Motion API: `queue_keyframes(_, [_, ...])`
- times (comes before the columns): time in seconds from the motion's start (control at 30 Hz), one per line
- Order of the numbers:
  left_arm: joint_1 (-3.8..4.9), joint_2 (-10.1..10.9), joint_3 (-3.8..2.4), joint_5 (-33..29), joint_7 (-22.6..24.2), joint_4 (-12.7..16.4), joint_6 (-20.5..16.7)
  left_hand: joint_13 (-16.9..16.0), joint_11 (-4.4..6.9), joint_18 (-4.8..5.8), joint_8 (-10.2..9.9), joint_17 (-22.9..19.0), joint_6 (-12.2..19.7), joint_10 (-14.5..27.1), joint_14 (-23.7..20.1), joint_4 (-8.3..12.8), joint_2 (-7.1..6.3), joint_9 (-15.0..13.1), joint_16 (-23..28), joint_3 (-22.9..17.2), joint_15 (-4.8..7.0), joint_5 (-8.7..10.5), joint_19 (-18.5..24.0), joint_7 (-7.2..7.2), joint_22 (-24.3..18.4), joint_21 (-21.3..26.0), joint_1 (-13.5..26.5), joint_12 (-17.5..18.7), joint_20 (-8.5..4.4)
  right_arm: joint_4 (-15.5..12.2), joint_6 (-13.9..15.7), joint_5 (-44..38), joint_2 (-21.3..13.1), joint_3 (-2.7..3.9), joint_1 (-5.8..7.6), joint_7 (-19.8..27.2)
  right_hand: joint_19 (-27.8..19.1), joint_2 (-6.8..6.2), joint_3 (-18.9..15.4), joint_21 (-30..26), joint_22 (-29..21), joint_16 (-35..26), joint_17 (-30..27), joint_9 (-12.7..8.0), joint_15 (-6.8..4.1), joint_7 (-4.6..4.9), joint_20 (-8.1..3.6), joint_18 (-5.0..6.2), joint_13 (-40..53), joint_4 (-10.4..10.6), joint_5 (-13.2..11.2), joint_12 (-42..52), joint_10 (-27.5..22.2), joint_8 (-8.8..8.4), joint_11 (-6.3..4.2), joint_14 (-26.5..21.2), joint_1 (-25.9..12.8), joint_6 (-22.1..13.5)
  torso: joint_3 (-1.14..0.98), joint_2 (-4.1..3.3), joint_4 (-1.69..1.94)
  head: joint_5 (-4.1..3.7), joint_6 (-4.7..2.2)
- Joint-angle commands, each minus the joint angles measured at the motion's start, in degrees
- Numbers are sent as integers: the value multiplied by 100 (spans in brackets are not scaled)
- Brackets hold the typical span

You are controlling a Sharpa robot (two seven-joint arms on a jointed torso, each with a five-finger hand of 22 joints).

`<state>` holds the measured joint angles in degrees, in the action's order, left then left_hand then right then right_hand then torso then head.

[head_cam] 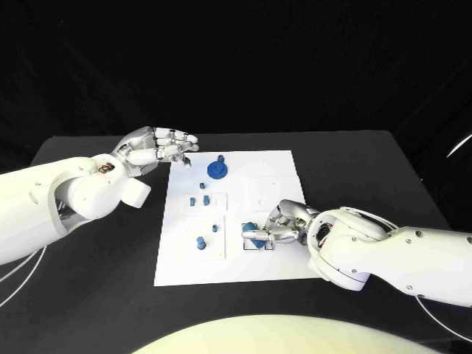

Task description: Assemble the parts on the task board

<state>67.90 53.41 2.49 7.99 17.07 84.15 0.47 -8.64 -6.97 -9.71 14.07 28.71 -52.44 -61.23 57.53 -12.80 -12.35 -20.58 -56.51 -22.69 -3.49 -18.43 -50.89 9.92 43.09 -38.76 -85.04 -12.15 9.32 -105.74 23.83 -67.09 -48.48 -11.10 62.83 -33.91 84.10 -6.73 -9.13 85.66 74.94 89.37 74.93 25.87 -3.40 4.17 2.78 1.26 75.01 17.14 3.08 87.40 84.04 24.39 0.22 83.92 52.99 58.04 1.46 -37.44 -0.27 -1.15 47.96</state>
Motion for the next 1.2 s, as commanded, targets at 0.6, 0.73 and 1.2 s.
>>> queue_keyframes(0.6, [2,1,-3,-35,5,9,101,7,-9,-60,-26,11,-28,1,-41,-22,37,9,-25,8,16,11,42,29,7,-21,10,35,-8,-466,-139,-186,-320,5,11,449,483,463,265,20,1401,-5,1319,19,-34,-3,-38,-46,1304,-27,64,1,449,71,-31,569,246,-64,-5,6,-8,8,2])
queue_keyframes(0.73, [2,-4,-2,-35,-3,6,117,7,-3,-64,-20,15,-44,-2,-49,6,79,5,-23,-27,22,1,44,23,21,-30,-48,40,-12,-460,-137,-191,-264,6,15,499,479,605,234,8,1398,-8,1312,16,-33,0,-37,-44,1300,-33,197,-9,445,77,-30,567,388,-76,-4,0,1,-12,-6])
queue_keyframes(1.2, [2,-7,-2,-35,-12,5,121,7,-3,-65,-18,16,-49,-3,-51,14,91,4,-22,-37,23,0,45,23,27,-35,-63,42,-13,-323,-371,-366,-152,6,39,585,472,745,337,-16,1392,-13,1306,-54,-33,7,-36,-39,1300,-299,384,-27,438,29,-26,566,2073,-139,3,3,1,4,7])
